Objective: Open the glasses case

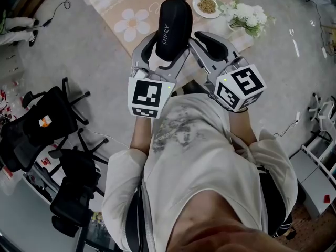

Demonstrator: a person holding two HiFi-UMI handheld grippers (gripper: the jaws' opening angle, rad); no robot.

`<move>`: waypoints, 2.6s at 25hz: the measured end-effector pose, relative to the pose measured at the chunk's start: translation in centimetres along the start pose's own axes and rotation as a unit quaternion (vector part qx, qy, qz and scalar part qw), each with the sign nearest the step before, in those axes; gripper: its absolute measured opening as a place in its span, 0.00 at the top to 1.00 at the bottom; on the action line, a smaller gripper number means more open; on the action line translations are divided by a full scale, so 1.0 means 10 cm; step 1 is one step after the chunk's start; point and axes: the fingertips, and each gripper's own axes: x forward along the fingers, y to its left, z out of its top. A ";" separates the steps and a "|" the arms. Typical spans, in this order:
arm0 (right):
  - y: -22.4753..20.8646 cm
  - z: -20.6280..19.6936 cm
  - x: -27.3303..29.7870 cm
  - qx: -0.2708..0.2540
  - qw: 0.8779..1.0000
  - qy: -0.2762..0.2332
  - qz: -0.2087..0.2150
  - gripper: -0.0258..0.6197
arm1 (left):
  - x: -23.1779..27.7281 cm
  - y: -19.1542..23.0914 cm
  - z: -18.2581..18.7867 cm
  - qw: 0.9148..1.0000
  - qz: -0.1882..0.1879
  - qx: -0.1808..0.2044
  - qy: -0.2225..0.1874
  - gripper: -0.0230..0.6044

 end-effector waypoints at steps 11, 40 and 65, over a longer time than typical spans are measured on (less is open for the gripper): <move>0.18 -0.01 -0.01 0.037 0.999 -0.009 0.016 0.81 | -0.20 -0.13 0.04 1.000 -0.002 0.025 -0.016 0.42; 0.06 0.04 0.01 0.029 0.997 -0.028 -0.063 0.91 | -0.55 -0.13 0.31 1.000 0.021 0.002 -0.017 0.41; 0.27 0.17 0.01 -0.176 0.972 -0.016 -0.157 0.91 | -0.31 0.18 0.51 0.991 0.128 -0.037 0.022 0.50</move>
